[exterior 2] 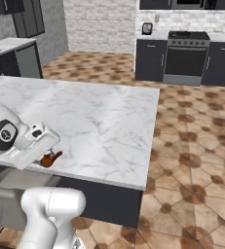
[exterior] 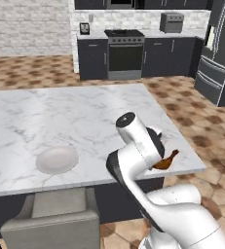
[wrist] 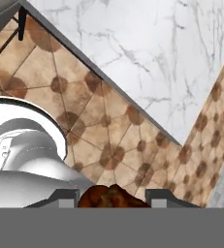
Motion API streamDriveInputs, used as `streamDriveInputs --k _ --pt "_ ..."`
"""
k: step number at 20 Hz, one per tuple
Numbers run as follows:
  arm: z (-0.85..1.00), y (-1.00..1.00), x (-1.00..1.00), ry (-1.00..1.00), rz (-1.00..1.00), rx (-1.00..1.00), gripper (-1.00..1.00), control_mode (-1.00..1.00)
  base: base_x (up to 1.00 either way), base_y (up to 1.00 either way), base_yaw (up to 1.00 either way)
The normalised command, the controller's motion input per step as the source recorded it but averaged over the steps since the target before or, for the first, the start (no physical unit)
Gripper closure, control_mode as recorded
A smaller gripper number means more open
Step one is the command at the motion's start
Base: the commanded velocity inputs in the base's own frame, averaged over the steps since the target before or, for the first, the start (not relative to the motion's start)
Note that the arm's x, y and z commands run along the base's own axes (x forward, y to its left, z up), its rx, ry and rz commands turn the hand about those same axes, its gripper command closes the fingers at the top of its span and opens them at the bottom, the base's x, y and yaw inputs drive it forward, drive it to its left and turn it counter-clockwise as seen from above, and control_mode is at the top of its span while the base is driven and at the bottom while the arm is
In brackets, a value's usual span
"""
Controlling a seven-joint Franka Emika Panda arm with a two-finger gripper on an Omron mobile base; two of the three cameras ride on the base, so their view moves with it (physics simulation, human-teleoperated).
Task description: Take the chicken drumsticks from the pan and place one on each plate on the dining counter.
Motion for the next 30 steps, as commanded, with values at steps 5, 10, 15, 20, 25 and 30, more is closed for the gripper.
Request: streamDriveInputs --k 5,10,15,20,25,30 --pt "0.08 0.58 0.11 0.06 -0.07 0.0 1.0 -1.0 0.0 0.0 0.0" --pt "0.0 0.2 0.57 0.17 0.22 0.0 1.0 -1.0 0.0 0.0 0.0" --pt "0.0 0.22 0.72 0.02 0.26 0.01 1.0 -1.0 0.0 0.0 0.0" --pt "-0.1 0.37 0.72 -0.11 0.46 0.1 1.0 -1.0 0.0 0.0 0.0" --pt "-0.01 0.3 0.44 -0.11 0.59 0.13 1.0 -1.0 0.0 0.0 0.0" --pt "-0.03 0.48 0.27 -0.01 0.55 0.09 1.0 -1.0 0.0 0.0 0.0"
